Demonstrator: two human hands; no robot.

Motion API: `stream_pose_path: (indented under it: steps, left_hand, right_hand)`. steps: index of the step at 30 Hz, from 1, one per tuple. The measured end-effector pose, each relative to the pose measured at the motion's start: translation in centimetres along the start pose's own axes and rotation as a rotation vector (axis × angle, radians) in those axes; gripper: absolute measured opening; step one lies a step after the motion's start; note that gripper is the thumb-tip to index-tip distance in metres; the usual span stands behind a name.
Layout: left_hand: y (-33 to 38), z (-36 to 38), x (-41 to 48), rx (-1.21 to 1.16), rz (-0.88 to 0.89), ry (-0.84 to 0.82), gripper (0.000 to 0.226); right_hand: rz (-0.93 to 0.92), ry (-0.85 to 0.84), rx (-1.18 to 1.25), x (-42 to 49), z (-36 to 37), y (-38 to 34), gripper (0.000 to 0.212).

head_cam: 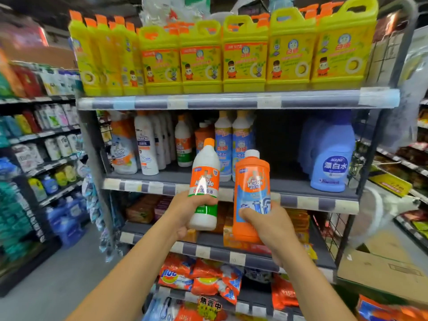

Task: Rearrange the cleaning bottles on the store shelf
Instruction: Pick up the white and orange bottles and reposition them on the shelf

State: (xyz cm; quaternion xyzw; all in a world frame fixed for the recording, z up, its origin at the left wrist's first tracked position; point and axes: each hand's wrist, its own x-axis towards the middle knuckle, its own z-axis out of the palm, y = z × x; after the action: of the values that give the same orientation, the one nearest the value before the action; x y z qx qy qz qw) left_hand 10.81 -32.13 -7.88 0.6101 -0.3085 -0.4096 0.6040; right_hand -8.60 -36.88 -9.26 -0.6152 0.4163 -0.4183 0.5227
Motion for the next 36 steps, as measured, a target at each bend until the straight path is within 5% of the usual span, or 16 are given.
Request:
stream_pose_path:
  steps: [4, 11, 18, 36]
  left_hand:
    - [-0.5, -3.7, 0.8, 0.066, 0.029, 0.045, 0.034]
    - [1.3, -9.5, 5.9, 0.153, 0.086, 0.093, 0.038]
    - [3.5, -13.3, 12.5, 0.188, 0.092, 0.09, 0.037]
    - [4.3, -15.5, 25.1, 0.291, 0.298, 0.045, 0.058]
  right_hand:
    - [-0.002, -0.011, -0.033, 1.3, 3.9, 0.6, 0.023]
    - [0.012, -0.04, -0.041, 5.2, 11.0, 0.0, 0.049]
    - [-0.063, 0.051, -0.054, 10.2, 16.2, -1.0, 0.032]
    - [-0.234, 0.303, -0.255, 22.2, 22.4, -0.7, 0.058]
